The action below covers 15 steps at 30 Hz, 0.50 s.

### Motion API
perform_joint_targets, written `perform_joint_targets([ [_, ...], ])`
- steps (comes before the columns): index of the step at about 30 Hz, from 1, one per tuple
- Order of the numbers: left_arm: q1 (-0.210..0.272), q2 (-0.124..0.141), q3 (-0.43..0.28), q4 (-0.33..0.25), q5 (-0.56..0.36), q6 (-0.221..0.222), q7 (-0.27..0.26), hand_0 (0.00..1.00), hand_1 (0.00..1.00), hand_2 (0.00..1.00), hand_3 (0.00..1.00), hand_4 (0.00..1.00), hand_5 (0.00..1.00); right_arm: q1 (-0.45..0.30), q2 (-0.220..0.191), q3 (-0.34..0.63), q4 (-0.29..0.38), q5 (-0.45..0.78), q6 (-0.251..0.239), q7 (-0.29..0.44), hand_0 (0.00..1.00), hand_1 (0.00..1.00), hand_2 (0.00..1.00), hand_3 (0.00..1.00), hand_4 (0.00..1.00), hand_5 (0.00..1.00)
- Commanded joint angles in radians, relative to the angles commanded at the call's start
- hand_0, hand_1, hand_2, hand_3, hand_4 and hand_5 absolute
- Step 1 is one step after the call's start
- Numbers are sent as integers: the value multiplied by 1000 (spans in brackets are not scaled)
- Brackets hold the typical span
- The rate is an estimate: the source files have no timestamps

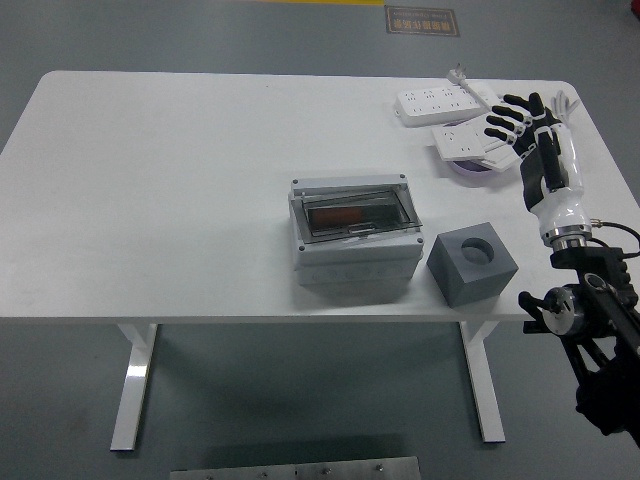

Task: Fetch the battery,place it into the box,close the lid of the box

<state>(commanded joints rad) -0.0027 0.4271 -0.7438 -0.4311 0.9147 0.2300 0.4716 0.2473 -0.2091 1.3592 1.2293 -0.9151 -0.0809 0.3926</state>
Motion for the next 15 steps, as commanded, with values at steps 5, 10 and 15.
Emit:
perform_joint_targets([
  [5, 1, -6, 9, 0, -18, 3, -4, 632, 698, 573, 541, 500, 2, -2, -4, 6, 3, -10, 7, -16, 620, 618, 625, 633, 854, 736],
  [10, 12, -16, 11, -1, -27, 5, 0, 632, 698, 573, 541, 500, 2, 1, -8, 9, 9, -18, 12, -31, 620, 618, 625, 633, 854, 736],
  [15, 32, -32, 23, -2, -47, 13, -4, 632, 698, 573, 541, 500, 2, 8, -24, 6, 11, -14, 12, -41, 630, 619, 626, 632, 850, 731],
])
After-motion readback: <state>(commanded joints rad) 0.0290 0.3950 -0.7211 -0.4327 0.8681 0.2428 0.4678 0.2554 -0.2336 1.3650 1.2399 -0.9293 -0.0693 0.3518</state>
